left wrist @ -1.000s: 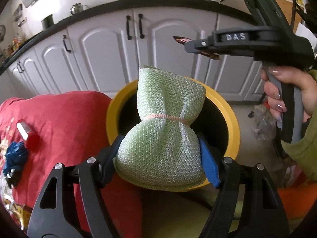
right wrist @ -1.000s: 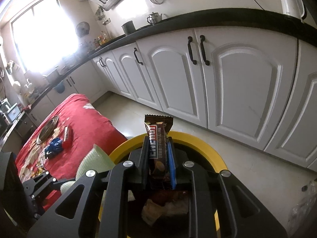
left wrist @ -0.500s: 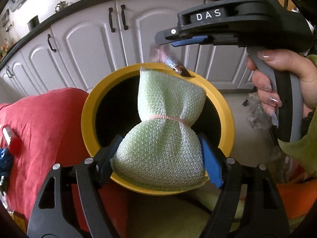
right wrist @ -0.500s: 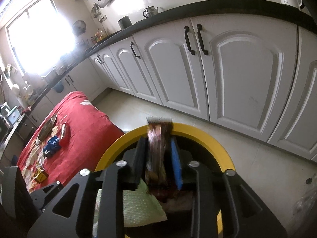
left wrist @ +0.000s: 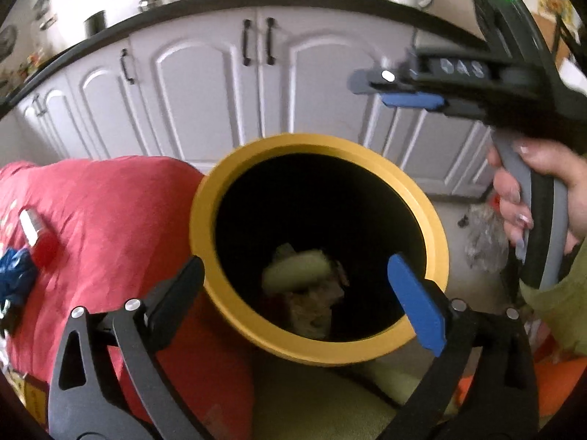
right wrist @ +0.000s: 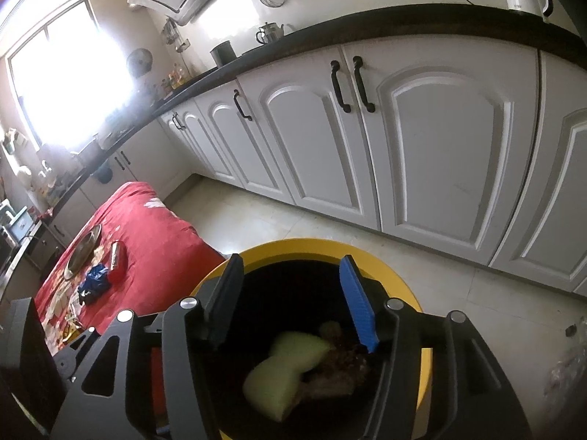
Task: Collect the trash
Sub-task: 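Move both open grippers back toward the remaining trash on the table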
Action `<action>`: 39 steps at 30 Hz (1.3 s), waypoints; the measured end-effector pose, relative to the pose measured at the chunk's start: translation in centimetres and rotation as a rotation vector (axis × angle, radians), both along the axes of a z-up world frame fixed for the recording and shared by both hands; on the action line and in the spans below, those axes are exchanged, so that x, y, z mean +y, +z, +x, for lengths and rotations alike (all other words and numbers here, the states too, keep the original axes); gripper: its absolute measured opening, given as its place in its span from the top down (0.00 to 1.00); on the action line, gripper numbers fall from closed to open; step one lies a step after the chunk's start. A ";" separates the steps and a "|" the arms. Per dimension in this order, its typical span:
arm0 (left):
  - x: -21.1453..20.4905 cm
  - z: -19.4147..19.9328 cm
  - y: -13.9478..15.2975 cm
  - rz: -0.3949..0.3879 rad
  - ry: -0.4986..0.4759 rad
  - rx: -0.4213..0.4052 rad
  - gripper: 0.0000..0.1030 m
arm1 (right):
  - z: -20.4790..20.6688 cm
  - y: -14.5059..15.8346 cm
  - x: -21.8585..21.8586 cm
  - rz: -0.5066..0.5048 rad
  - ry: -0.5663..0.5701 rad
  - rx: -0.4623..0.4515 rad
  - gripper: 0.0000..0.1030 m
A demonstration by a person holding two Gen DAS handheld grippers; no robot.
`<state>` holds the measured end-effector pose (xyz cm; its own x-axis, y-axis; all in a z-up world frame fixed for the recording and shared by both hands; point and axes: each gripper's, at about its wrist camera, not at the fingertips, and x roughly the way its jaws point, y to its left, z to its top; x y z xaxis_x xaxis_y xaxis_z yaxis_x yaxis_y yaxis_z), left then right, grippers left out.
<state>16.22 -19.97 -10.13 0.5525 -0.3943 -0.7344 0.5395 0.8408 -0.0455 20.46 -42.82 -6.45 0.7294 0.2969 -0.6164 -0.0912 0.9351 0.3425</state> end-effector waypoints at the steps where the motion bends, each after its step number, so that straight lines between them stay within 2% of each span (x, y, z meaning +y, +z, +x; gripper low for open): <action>1: 0.6 0.1 0.3 -0.013 0.022 -0.007 0.11 | -0.1 0.2 0.1 0.001 0.000 -0.005 0.46; 3: 1.6 0.2 0.9 -0.029 0.057 -0.018 0.11 | -0.2 0.5 0.3 -0.001 0.002 -0.016 0.43; 13: 7.0 0.8 3.8 -0.091 0.247 -0.108 0.11 | -1.2 2.5 2.7 -0.013 0.060 -0.070 0.41; 17: 8.9 0.7 4.8 -0.116 0.304 -0.133 0.11 | -1.6 3.4 4.3 -0.029 0.096 -0.095 0.37; 23: 11.9 0.1 6.0 -0.144 0.383 -0.171 0.11 | -2.4 4.5 7.8 -0.058 0.182 -0.138 0.37; 39: 19.5 -1.6 7.2 -0.153 0.570 -0.212 0.11 | -3.1 6.1 15.1 -0.127 0.358 -0.183 0.36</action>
<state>14.62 -0.48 -2.95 0.8346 -0.0868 -0.5440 0.0187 0.9914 -0.1295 17.38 -27.70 -0.30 0.6947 0.4818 -0.5340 -0.4669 0.8669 0.1747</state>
